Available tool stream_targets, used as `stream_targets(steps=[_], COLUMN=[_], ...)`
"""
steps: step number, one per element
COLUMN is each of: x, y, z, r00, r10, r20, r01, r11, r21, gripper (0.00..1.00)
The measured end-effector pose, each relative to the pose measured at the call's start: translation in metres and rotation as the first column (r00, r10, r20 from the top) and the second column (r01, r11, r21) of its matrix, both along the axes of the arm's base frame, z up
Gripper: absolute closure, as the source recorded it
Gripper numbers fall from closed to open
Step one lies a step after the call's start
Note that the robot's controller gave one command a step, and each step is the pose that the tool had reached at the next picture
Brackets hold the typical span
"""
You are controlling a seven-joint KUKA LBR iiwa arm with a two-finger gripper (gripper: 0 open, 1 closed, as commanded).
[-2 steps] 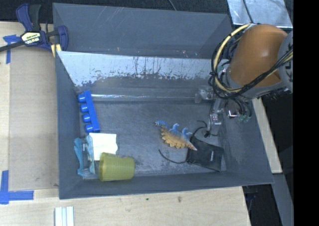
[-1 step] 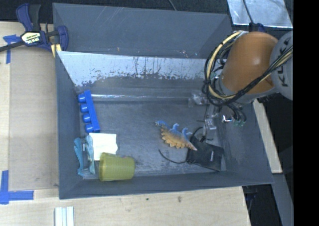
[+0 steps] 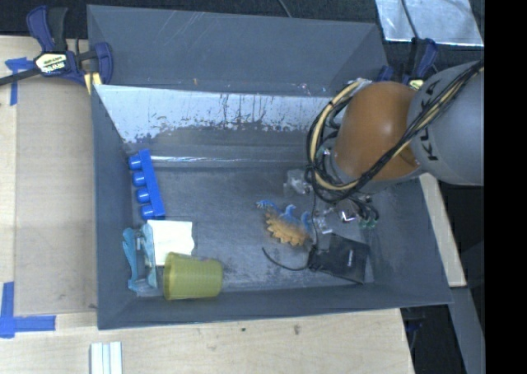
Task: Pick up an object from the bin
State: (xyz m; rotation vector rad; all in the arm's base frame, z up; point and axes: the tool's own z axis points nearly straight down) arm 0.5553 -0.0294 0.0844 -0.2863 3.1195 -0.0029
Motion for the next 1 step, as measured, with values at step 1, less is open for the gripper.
stream_targets(steps=[1], x=[-0.0072], y=[0.0021], z=[-0.0128], r00=[1.000], r10=[-0.003], r20=[0.006], r01=[0.003], r11=[1.000], r21=[-0.003], gripper=[1.00])
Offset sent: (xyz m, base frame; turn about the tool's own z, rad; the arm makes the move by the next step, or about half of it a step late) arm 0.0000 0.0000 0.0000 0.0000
